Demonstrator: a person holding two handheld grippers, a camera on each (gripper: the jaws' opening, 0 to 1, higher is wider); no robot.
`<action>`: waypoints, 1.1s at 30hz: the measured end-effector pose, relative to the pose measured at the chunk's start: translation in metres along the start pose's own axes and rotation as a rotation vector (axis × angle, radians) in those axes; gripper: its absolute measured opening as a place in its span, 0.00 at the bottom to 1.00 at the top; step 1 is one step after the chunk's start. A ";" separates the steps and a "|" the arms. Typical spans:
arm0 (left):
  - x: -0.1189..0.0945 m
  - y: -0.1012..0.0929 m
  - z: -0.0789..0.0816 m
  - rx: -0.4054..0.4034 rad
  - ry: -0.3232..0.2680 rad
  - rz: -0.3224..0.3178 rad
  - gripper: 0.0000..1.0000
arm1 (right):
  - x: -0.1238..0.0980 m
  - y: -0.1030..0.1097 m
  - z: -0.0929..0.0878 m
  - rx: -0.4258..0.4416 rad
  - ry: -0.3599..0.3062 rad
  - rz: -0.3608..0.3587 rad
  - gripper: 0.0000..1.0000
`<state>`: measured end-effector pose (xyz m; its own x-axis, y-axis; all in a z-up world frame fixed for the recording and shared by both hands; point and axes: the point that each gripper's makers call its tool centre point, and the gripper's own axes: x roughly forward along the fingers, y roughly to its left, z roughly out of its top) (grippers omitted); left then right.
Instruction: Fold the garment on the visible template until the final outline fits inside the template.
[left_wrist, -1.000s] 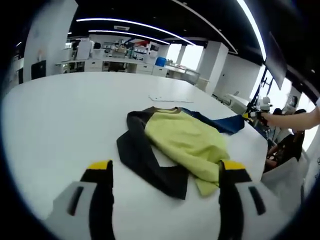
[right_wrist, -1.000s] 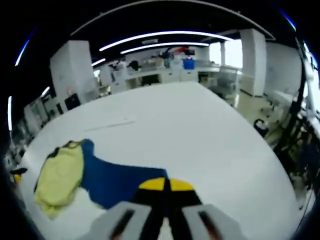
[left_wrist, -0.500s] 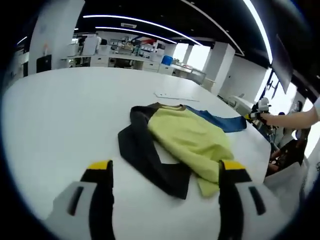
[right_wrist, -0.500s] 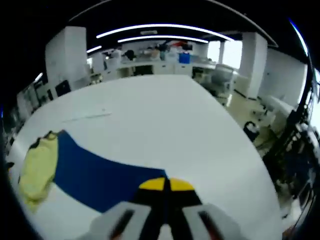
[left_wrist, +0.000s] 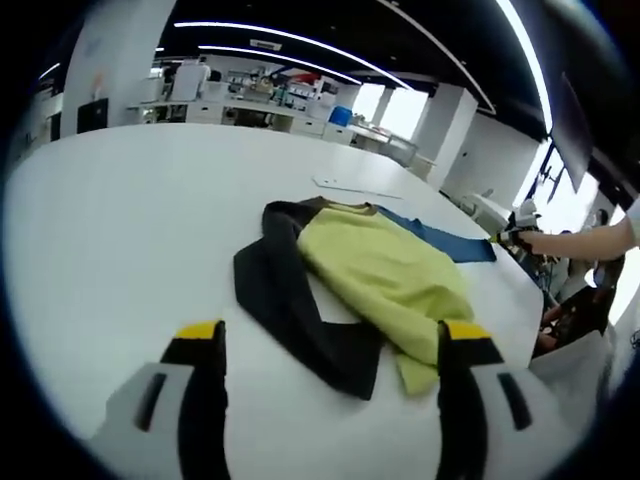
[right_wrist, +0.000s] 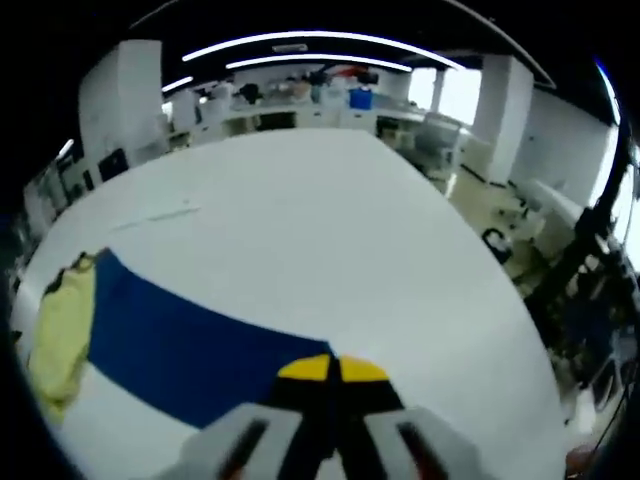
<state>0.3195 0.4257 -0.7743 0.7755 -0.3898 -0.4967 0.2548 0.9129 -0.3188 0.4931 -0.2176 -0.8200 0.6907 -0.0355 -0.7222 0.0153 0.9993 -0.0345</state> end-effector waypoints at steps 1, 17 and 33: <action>0.000 0.000 0.000 0.000 0.000 0.000 0.84 | 0.000 0.000 0.000 -0.003 -0.002 0.004 0.00; -0.006 -0.001 0.002 0.010 -0.002 -0.038 0.85 | -0.034 0.020 -0.009 -0.041 -0.039 0.090 0.28; -0.009 -0.005 0.010 0.020 -0.028 -0.095 0.85 | -0.085 0.082 -0.006 -0.116 -0.110 0.301 0.97</action>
<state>0.3170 0.4265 -0.7599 0.7630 -0.4715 -0.4422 0.3393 0.8743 -0.3470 0.4315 -0.1323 -0.7660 0.7259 0.2687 -0.6331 -0.2790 0.9564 0.0860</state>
